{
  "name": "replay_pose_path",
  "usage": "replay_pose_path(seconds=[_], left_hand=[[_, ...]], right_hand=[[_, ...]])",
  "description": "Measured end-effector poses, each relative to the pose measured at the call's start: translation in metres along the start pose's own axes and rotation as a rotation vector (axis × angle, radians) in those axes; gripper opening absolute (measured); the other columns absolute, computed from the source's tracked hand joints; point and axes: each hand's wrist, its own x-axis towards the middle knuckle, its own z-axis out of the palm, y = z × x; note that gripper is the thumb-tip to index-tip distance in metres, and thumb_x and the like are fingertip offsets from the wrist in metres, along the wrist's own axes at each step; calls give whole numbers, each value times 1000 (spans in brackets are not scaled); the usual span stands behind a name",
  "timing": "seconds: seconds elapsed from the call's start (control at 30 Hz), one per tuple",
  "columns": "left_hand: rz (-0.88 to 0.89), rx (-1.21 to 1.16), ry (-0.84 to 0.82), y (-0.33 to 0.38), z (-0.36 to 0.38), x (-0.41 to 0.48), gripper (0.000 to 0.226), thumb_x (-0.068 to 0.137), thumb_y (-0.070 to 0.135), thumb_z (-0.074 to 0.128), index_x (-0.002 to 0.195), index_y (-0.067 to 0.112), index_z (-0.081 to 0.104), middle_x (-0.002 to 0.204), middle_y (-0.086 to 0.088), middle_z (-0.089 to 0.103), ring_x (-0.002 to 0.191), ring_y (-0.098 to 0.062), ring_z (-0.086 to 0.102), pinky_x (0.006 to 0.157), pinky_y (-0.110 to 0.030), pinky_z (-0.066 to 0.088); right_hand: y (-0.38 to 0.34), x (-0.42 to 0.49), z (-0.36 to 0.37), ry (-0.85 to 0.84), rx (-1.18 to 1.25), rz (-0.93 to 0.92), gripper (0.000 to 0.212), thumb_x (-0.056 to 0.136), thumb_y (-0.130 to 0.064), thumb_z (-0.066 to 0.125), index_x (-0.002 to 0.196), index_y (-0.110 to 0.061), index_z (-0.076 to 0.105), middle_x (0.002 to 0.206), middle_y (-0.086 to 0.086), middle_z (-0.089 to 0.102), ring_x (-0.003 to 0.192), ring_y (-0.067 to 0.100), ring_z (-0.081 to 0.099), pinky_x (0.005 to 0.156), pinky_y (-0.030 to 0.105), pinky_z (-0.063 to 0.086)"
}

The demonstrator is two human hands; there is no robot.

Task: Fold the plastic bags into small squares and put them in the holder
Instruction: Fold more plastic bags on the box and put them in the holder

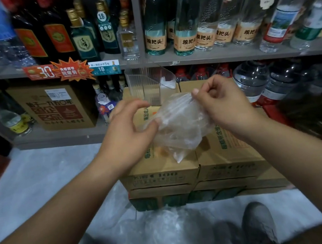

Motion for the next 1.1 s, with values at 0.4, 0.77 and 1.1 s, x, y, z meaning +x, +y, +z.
replay_pose_path(seconds=[0.4, 0.77, 1.1], left_hand=[[-215, -659, -64, 2, 17, -3, 17, 87, 1, 74, 103, 8, 69, 88, -7, 74, 80, -16, 72, 70, -27, 58], [-250, -921, -147, 5, 7, -4, 35, 88, -14, 62, 112, 11, 64, 92, -6, 76, 87, -19, 72, 71, -27, 61], [-234, -702, -239, 6, 8, -2, 44, 82, 26, 76, 126, 26, 67, 96, -3, 72, 93, -14, 72, 86, -26, 58]], right_hand=[[-2, -20, -5, -236, 179, 100, 9, 91, -25, 71, 96, -19, 74, 107, 2, 75, 99, 16, 69, 90, 39, 58], [5, -25, 4, -309, 26, 84, 4, 88, -14, 74, 85, -16, 72, 80, -1, 69, 74, 12, 62, 71, 24, 52], [11, -15, 6, -100, -179, -248, 8, 90, -18, 75, 88, -24, 69, 87, 0, 68, 79, 9, 62, 75, 26, 52]])
